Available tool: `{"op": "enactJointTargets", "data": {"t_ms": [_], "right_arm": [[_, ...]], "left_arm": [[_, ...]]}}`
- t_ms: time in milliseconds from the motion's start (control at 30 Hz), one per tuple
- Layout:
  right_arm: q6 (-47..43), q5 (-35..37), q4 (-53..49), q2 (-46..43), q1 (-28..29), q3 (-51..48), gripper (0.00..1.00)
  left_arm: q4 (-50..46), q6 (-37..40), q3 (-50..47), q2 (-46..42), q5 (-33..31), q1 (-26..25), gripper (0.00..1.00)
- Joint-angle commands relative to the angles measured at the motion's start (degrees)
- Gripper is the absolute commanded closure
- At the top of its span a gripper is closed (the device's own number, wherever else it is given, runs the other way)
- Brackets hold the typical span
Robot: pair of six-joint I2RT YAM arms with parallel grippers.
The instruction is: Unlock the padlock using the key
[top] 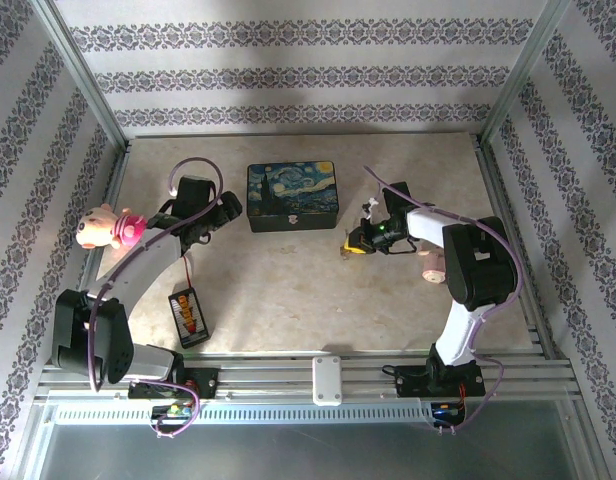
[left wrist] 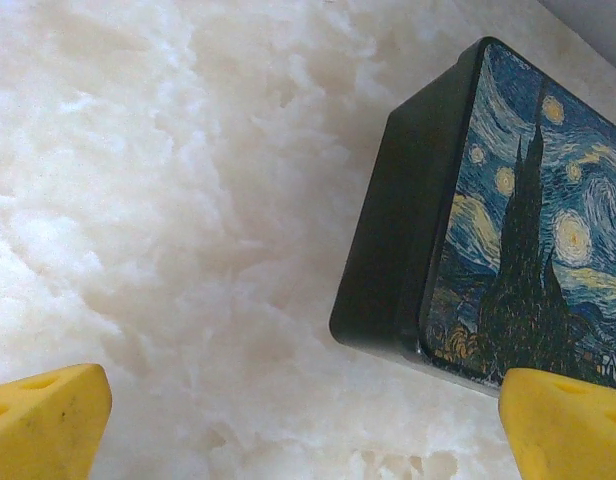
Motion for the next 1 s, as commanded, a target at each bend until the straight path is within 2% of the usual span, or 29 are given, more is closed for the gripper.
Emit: {"op": "enactJointTargets", "data": {"t_ms": [0, 100, 200, 367, 467, 533, 700, 833, 967], "right_arm": [[0.61, 0.08, -2.36, -2.5, 0.61, -2.82, 1.0], [0.95, 2.09, -2.86, -2.43, 0.32, -3.9, 0.99], [1.64, 4.01, -2.88, -2.31, -0.14, -4.68, 0.93], [1.88, 6.49, -3.91, -3.84, -0.27, -5.06, 0.89], [1.75, 8.68, -5.65, -5.54, -0.35, -5.08, 0.8], [1.95, 9.63, -6.39, -7.11, -0.44, -5.44, 0.78], [2.8, 12.67, -8.42, -13.13, -0.44, -6.68, 0.63], [3.57, 14.53, -10.11, -18.57, -0.44, -7.3, 0.58], [3.85, 19.27, -13.73, -25.27, -0.52, -7.31, 0.55]], "left_arm": [[-2.03, -0.61, -0.51, -1.86, -1.51, 1.11, 0.01], [-2.39, -0.26, -0.27, -1.96, -1.59, 1.33, 0.01], [-2.38, -0.32, -0.5, -2.03, -1.69, 1.43, 0.01], [-2.82, -0.21, -0.78, -2.2, -1.6, 1.72, 0.01], [-2.93, -0.23, -0.99, -2.62, -1.7, 1.91, 0.01], [-3.06, -0.17, -1.06, -2.84, -1.77, 2.1, 0.01], [-3.45, 0.22, -1.15, -3.84, -1.77, 2.57, 0.01], [-3.8, 0.38, -1.44, -5.03, -1.64, 3.08, 0.01], [-4.24, 1.18, -2.12, -7.37, -2.4, 3.55, 0.01]]}}
